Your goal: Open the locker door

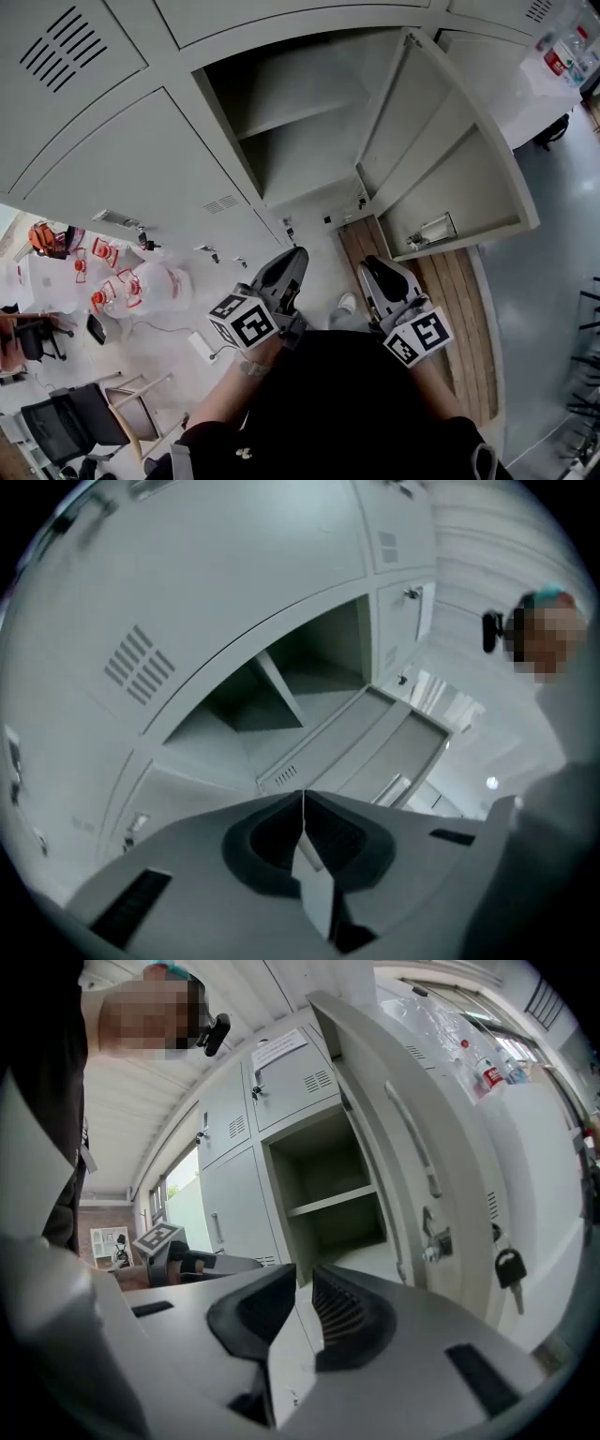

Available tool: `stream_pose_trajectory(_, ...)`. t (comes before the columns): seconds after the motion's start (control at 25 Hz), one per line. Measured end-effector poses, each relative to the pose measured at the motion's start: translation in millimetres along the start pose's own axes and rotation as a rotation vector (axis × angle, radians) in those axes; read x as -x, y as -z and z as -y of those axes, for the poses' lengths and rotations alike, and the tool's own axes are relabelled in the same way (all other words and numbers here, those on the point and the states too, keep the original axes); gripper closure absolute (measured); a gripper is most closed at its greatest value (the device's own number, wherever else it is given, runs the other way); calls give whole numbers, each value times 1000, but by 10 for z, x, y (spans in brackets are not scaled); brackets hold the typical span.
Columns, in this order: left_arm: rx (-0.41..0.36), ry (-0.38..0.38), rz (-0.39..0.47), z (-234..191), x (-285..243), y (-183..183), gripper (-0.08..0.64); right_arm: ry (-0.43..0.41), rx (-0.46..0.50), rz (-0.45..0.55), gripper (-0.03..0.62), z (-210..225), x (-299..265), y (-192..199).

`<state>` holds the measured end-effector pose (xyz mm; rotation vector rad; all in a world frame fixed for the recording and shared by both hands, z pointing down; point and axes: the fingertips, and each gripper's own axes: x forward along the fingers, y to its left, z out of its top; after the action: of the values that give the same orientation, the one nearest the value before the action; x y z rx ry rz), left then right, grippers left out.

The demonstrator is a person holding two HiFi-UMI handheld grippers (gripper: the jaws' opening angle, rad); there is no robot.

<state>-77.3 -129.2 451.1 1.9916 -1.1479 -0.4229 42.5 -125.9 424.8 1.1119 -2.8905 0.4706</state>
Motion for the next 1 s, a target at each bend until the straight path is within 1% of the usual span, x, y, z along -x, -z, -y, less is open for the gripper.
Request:
stream_pose_trajectory(0.08,-178,-43,-14,-9,53,-74,535,-20,5,-2,526,-34,-71,-1)
stream_pose_trajectory(0.16,-330,-67,-22,3,89,-141,534,-35,12,-3,526,-55,-130,-5)
stream_pose_trajectory(0.24,-452,-74,-28,37,107,-197,535,-44,19,-4,526,-64,-178,-11)
stream_pose_trajectory(0.28,-499,-75,-32,50,111,-219,534,-47,22,-5,526,-66,-199,-13)
stream_pose_trajectory(0.32,-529,-75,-35,57,113,-236,534,-49,26,-6,525,-68,-216,-15)
stream_pose_trajectory(0.64,-603,-72,-58,80,108,-265,534,-70,59,-6,526,-126,-298,-22)
stream_pose_trajectory(0.84,-589,-61,-64,90,125,-230,535,-65,72,-3,525,-147,-296,-27)
stream_pose_trajectory(1.0,-550,-47,-36,126,152,-250,534,-76,95,-3,526,-202,-271,-11)
